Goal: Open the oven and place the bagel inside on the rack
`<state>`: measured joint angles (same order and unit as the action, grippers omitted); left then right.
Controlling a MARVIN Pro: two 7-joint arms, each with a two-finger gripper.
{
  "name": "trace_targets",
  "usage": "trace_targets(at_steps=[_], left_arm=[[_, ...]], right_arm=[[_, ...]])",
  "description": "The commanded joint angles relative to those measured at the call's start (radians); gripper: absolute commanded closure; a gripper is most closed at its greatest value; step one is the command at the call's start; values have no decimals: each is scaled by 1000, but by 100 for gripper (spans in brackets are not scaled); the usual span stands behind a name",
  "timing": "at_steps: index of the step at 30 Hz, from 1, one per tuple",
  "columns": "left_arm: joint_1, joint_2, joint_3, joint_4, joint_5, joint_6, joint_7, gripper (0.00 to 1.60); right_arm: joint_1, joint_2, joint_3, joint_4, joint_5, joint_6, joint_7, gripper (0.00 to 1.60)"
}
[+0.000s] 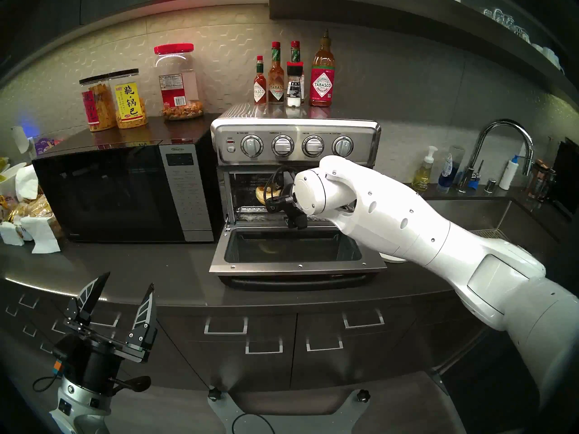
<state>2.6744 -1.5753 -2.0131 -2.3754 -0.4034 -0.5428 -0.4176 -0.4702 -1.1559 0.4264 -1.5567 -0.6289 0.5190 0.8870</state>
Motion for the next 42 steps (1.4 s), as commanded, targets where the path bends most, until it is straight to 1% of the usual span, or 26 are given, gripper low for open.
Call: trace_targets(at_steps=[1, 2, 3, 5, 10, 11, 14, 15, 16, 17, 21, 25, 26, 27, 28, 29, 30, 31, 33, 34, 35, 42], left_arm=[[0, 1, -2, -20, -1, -1, -1, 0], [0, 1, -2, -20, -1, -1, -1, 0], [0, 1, -2, -20, -1, 0, -1, 0], [1, 1, -2, -20, -1, 0, -1, 0], [1, 1, -2, -21, -1, 0, -1, 0], [1, 1, -2, -21, -1, 0, -1, 0], [1, 1, -2, -21, -1, 0, -1, 0], [1, 1, -2, -21, -1, 0, -1, 0], [1, 1, -2, -21, -1, 0, -1, 0], [1, 1, -2, -21, -1, 0, -1, 0], [1, 1, -2, -20, -1, 0, -1, 0], [1, 1, -2, -20, -1, 0, -1, 0], [1, 1, -2, -20, -1, 0, -1, 0], [1, 1, -2, -20, -1, 0, -1, 0], [1, 1, -2, -20, -1, 0, -1, 0], [1, 1, -2, -20, -1, 0, -1, 0], [1, 1, -2, -20, -1, 0, -1, 0], [1, 1, -2, -20, -1, 0, -1, 0], [1, 1, -2, -21, -1, 0, -1, 0], [1, 1, -2, -21, -1, 0, -1, 0], [1, 1, -2, -21, -1, 0, -1, 0], [1, 1, -2, -21, -1, 0, -1, 0]], right_arm=[[-2, 65, 31, -118, -9, 19, -21, 0], [-2, 68, 29, -121, -12, 20, -22, 0], [-8, 83, 30, -146, -15, 26, -21, 0], [-16, 99, 29, -168, -22, 37, -24, 0], [-37, 138, 24, -225, -35, 40, -37, 0], [-38, 144, 16, -238, -49, 44, -43, 0], [-48, 152, 19, -260, -52, 54, -45, 1], [-53, 155, 25, -268, -47, 54, -49, 5], [-53, 157, 26, -277, -49, 56, -47, 0], [-49, 161, 21, -286, -59, 55, -47, 0], [-53, 167, 29, -329, -54, 66, -38, 0], [-47, 167, 32, -350, -55, 70, -30, 0], [-45, 167, 33, -356, -55, 73, -26, 3], [-45, 167, 34, -362, -52, 74, -23, 9], [-46, 168, 35, -368, -51, 76, -21, 26], [-47, 167, 36, -373, -51, 79, -19, 55], [-47, 165, 34, -378, -50, 80, -16, 92], [-47, 164, 31, -382, -51, 82, -13, 92], [-50, 159, 25, -385, -55, 87, -12, 115], [-52, 156, 22, -384, -57, 89, -12, 148], [-55, 151, 20, -381, -57, 88, -12, 160], [-62, 121, 1, -356, -68, 90, -21, 160]])
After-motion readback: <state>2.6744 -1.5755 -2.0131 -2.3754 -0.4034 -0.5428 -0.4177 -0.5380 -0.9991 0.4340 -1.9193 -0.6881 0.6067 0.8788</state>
